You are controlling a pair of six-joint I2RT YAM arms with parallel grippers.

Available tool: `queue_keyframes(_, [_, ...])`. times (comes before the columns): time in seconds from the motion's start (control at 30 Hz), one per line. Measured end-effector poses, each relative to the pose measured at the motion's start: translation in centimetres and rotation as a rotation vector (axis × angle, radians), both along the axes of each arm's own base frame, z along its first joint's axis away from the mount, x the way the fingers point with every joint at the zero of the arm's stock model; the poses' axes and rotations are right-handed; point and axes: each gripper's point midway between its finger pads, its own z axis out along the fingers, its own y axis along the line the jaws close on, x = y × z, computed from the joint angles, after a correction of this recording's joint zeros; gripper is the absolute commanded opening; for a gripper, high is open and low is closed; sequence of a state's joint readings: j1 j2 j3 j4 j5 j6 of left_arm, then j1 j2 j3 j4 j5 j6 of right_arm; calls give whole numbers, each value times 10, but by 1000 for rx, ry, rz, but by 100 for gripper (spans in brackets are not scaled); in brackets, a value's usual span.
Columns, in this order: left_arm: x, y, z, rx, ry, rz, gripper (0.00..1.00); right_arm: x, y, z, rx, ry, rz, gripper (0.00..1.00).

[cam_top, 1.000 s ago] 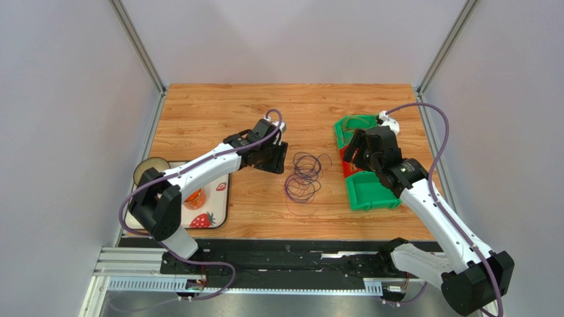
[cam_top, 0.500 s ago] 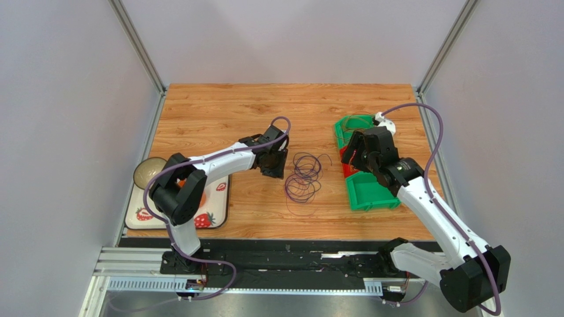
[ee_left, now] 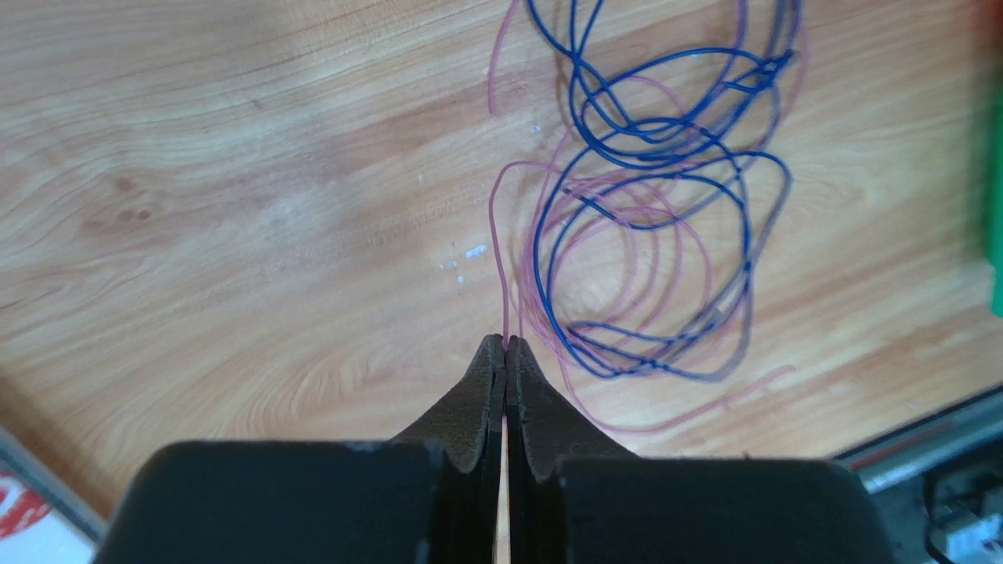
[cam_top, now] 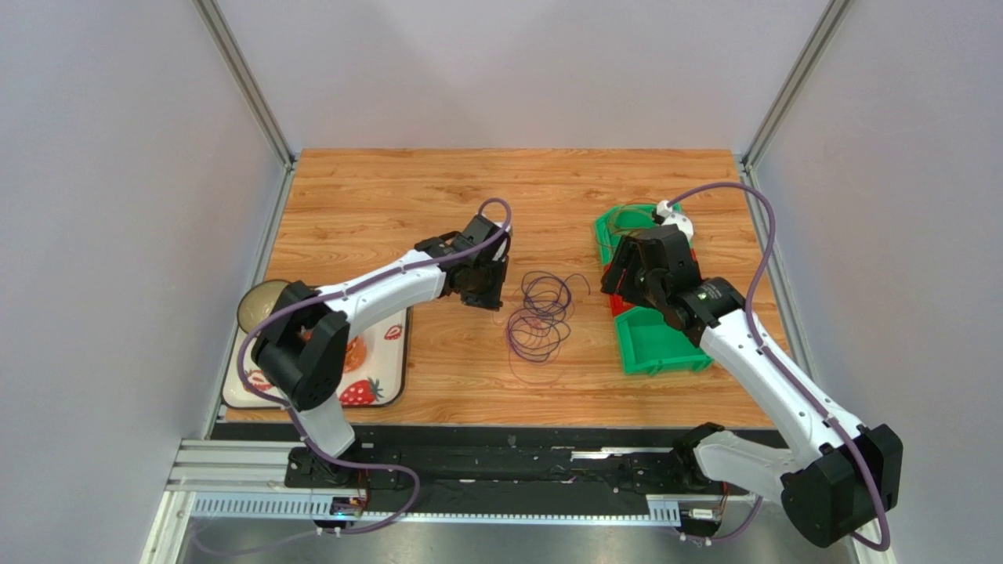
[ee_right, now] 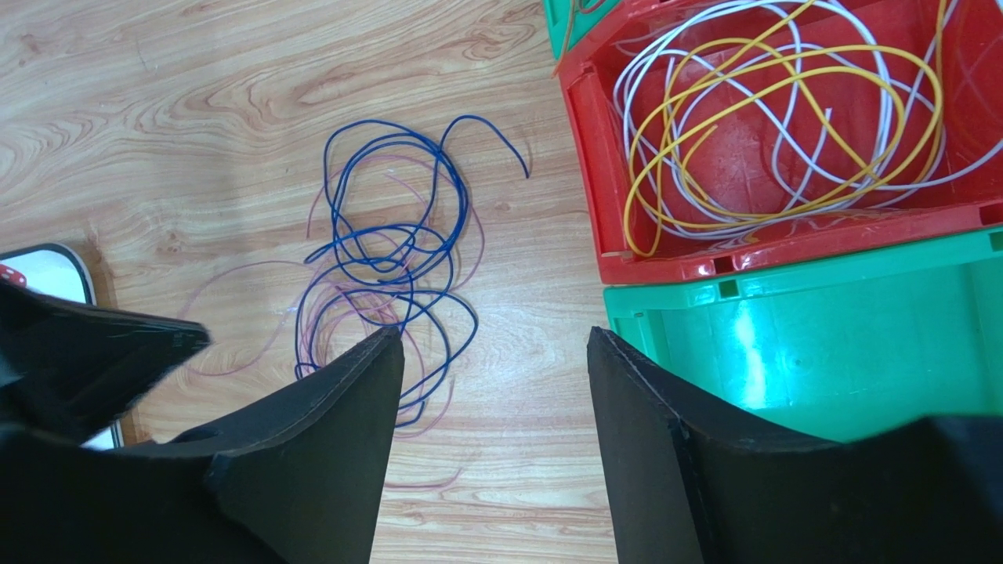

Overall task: Untangle the cables
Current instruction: Untie the cable, then place the cable at the center of the board.

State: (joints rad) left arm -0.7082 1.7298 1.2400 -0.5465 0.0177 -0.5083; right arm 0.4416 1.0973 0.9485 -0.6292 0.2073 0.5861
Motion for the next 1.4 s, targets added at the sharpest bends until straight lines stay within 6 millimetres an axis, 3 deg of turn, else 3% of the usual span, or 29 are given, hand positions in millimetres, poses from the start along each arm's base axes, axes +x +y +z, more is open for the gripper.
queue_keyframes(0.07, [2, -1, 24, -20, -29, -4, 0, 0, 2, 0, 0, 1, 8, 62])
queue_keyframes(0.17, [8, -6, 79, -87, -119, -14, 0, -1, 6, -2, -2, 5, 17, 61])
queue_keyframes(0.4, [14, 2, 245, -254, -423, -18, 0, -2, 13, 4, 2, -7, 37, 61])
queue_keyframes(0.6, [-7, 27, 382, -386, -682, -32, 0, 1, 15, 17, 11, -38, 37, 61])
queue_keyframes(0.67, [-19, 41, 412, -417, -753, -31, 0, 1, 14, 23, 16, -54, 33, 61])
queue_keyframes(0.73, [-32, 54, 425, -429, -796, -31, 0, 0, 13, 27, 21, -68, 32, 61])
queue_keyframes(0.83, [-41, 65, 403, -397, -776, -28, 0, -1, 12, 31, 24, -78, 28, 61])
queue_keyframes(0.93, [-38, 64, 349, -322, -686, -28, 0, -2, 13, 31, 25, -79, 32, 61])
queue_keyframes(1.03, [-28, 54, 264, -216, -522, -32, 0, -2, 15, 31, 26, -79, 38, 61])
queue_keyframes(1.1, [-29, 48, 185, -120, -351, -43, 0, -3, 17, 31, 26, -79, 45, 61])
queue_keyframes(1.13, [-30, 49, 177, -109, -331, -43, 0, -4, 18, 31, 27, -79, 48, 61])
queue_keyframes(1.17, [-34, 50, 154, -80, -275, -42, 1, -4, 20, 31, 27, -79, 53, 61])
queue_keyframes(1.23, [-42, 54, 128, -52, -212, -34, 3, -5, 22, 31, 28, -78, 61, 61])
queue_keyframes(1.33, [-49, 57, 116, -53, -184, -19, 26, -7, 27, 29, 28, -70, 78, 61])
queue_keyframes(1.37, [-51, 59, 113, -56, -181, -12, 42, -7, 29, 28, 30, -67, 87, 61])
queue_keyframes(1.4, [-52, 60, 112, -57, -179, -5, 47, -8, 31, 27, 32, -65, 97, 61])
